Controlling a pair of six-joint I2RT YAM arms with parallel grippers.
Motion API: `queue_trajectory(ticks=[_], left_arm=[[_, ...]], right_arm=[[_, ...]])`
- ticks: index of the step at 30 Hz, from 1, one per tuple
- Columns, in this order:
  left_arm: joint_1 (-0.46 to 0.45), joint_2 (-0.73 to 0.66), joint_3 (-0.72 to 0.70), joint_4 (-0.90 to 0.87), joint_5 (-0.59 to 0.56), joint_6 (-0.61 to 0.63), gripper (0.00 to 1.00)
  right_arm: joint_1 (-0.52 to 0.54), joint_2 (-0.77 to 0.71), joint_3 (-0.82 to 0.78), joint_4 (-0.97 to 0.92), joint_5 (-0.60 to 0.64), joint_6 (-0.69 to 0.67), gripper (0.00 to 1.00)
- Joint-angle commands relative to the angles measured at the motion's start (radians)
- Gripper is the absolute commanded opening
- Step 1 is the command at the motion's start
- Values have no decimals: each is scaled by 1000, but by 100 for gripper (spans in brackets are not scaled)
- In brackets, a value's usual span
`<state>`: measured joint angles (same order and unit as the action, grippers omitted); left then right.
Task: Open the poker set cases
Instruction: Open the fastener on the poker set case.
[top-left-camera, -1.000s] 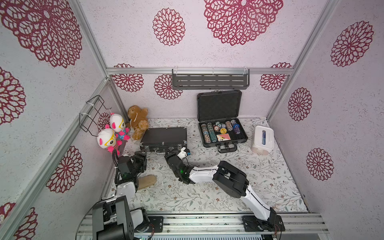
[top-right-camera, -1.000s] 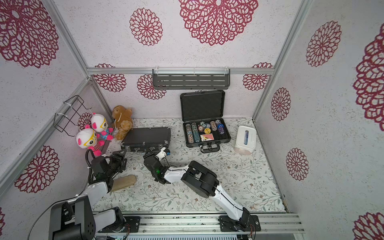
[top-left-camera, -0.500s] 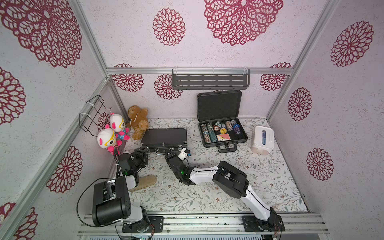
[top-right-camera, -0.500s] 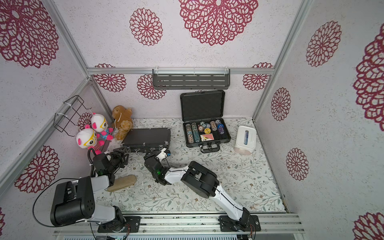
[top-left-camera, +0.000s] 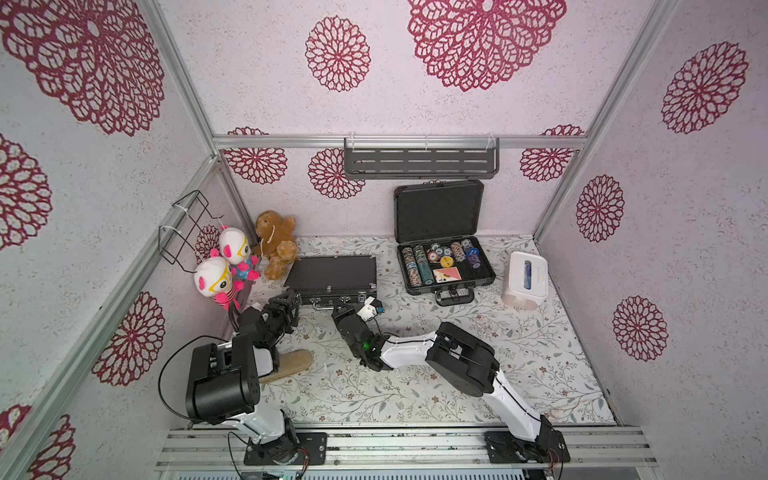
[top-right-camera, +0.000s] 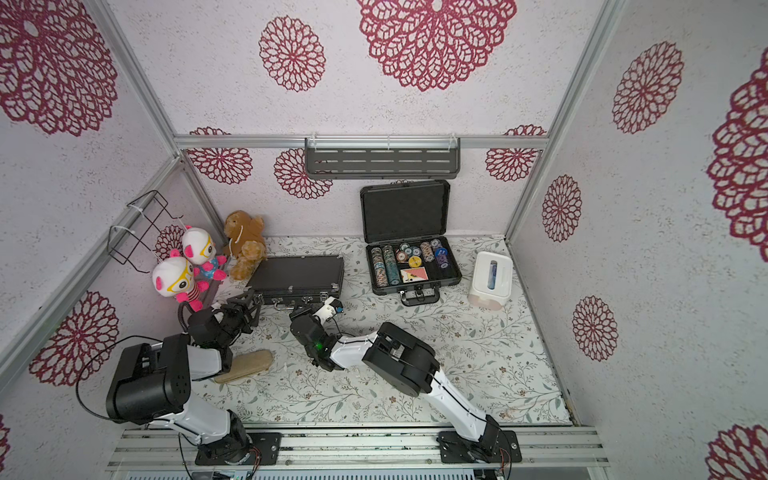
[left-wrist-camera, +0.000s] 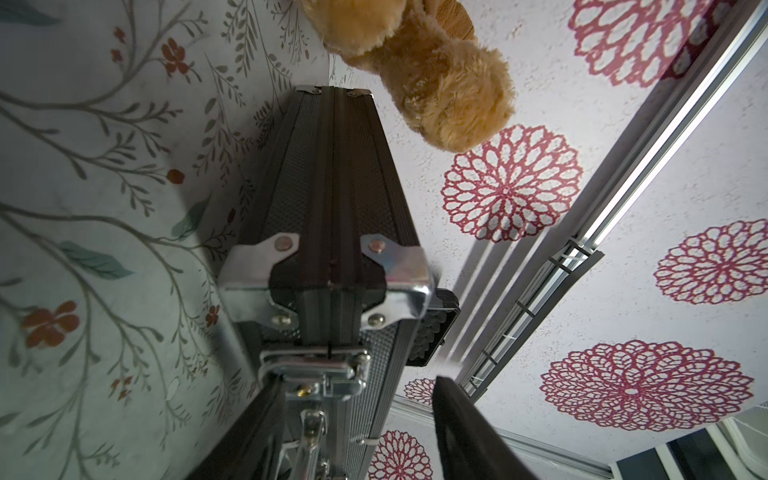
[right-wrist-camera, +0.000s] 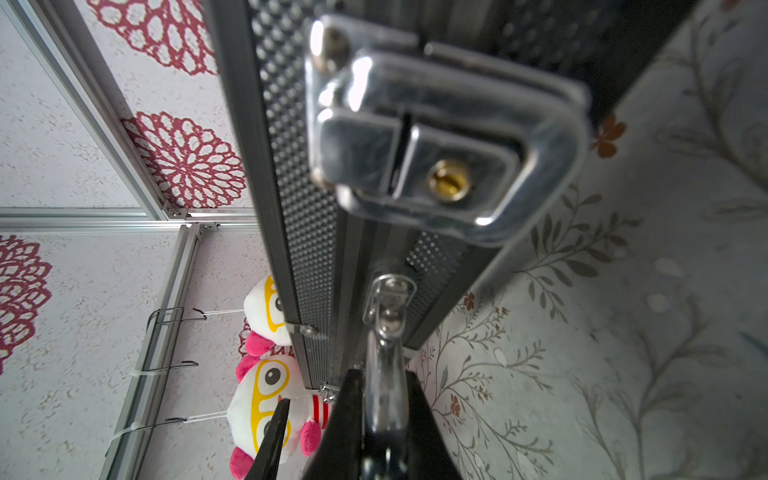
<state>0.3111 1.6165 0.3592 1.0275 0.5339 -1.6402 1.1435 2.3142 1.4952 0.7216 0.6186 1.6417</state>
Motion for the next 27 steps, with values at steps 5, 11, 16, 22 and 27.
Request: queue_trajectory(ticks=[5,11,16,22,27], left_arm=[[-10,52,-11,82,-51,11,72],[-10,91,-23,133,-51,11,74],[-7,59,-38,75,-55,78,78],[-6,20,-27,8,-55,104,80],[-9,26,-7,51,-43,62,74]], right_arm=[[47,-211,55,134,5,-224,0],[43,-207,56,136,10,-209,0],[38,-209,59,120,7,-196,0],[36,-214,59,110,10,-198,0],[36,-197,69,103,-3,-180,0]])
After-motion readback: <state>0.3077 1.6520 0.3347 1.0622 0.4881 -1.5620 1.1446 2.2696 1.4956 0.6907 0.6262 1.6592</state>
